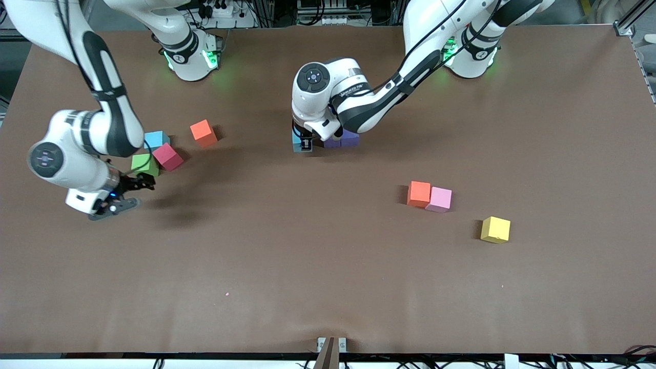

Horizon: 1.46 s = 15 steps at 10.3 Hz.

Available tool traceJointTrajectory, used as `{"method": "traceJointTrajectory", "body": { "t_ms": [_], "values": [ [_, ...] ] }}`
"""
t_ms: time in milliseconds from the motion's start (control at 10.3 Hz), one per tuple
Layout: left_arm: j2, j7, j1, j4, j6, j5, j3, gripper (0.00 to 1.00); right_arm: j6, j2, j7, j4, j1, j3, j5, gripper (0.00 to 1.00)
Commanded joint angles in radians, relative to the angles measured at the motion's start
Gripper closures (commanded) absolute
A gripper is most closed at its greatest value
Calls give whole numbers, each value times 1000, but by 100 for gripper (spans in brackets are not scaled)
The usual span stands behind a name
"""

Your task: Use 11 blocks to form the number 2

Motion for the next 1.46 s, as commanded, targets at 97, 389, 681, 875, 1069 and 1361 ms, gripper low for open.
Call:
{"method": "traceJointTrajectory", "body": {
  "t_ms": [97, 389, 681, 875, 1069, 1361],
  "values": [
    [-8, -83, -9, -68, 44, 0, 13, 88, 4, -63, 15, -105, -108, 16, 13, 0],
    [-9, -83, -12, -96, 61, 2, 13, 88, 12, -41, 15, -127, -119, 14, 124, 0],
    [-12, -85, -7, -142, 91, 22, 12, 88, 107, -19, 24, -188, -111, 14, 127, 0],
    [-11, -88, -6, -153, 108, 22, 10, 88, 148, 15, 23, -205, -108, 14, 125, 0],
    [-11, -88, -6, -154, 108, 22, 12, 88, 138, 19, 24, -216, -106, 14, 125, 0],
    [-11, -88, -3, -156, 108, 22, 12, 88, 142, 13, 24, -263, -100, 13, 125, 0]
  ]
}}
